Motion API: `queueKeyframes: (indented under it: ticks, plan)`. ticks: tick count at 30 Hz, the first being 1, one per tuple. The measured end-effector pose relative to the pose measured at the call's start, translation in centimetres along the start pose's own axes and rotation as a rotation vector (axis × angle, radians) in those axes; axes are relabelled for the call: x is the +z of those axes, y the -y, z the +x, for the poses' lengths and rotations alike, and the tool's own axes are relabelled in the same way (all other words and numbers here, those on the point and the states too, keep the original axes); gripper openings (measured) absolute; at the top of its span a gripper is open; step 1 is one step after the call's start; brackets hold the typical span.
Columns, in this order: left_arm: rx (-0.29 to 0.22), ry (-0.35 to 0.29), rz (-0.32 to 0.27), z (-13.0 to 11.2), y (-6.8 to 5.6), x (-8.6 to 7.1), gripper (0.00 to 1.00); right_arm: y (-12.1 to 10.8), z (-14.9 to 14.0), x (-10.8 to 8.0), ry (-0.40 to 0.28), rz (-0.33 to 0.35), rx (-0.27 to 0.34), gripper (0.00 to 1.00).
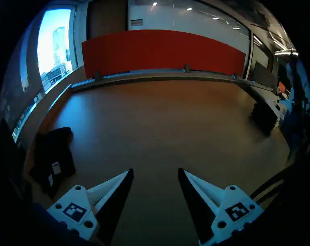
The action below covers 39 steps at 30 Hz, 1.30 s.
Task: Fold towel
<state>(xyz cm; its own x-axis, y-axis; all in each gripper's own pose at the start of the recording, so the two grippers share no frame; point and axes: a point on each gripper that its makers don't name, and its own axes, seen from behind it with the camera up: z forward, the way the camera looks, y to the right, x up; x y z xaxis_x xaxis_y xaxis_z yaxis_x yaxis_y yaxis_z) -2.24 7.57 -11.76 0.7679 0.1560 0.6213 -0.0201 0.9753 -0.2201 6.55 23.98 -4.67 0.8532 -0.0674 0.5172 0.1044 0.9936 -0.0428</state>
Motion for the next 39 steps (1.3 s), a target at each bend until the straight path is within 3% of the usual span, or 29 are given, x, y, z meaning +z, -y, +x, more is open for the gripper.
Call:
queueKeyframes:
  ticks: [8, 14, 24, 30, 39]
  plan:
    - [-0.012, -0.024, 0.011, 1.0, 0.5, 0.2, 0.79, 1.4, 2.0, 0.0, -0.101, 0.008, 0.061, 1.00]
    - [-0.020, -0.080, 0.035, 3.3, 1.4, 0.5, 0.79, 3.8, 4.4, -0.5, -0.184, 0.030, 0.082, 1.00]
    - [-0.025, -0.244, 0.084, 9.1, 3.0, 0.3, 0.79, 9.7, 8.0, -0.7, -0.289, 0.084, 0.097, 1.00]
    - [-0.035, -0.359, 0.114, 13.0, 4.3, -0.4, 0.79, 13.6, 10.5, -1.6, -0.357, 0.112, 0.100, 1.00]
    - [-0.042, -0.481, 0.142, 17.3, 5.7, -1.7, 0.79, 19.8, 13.9, -3.2, -0.440, 0.154, 0.098, 1.00]
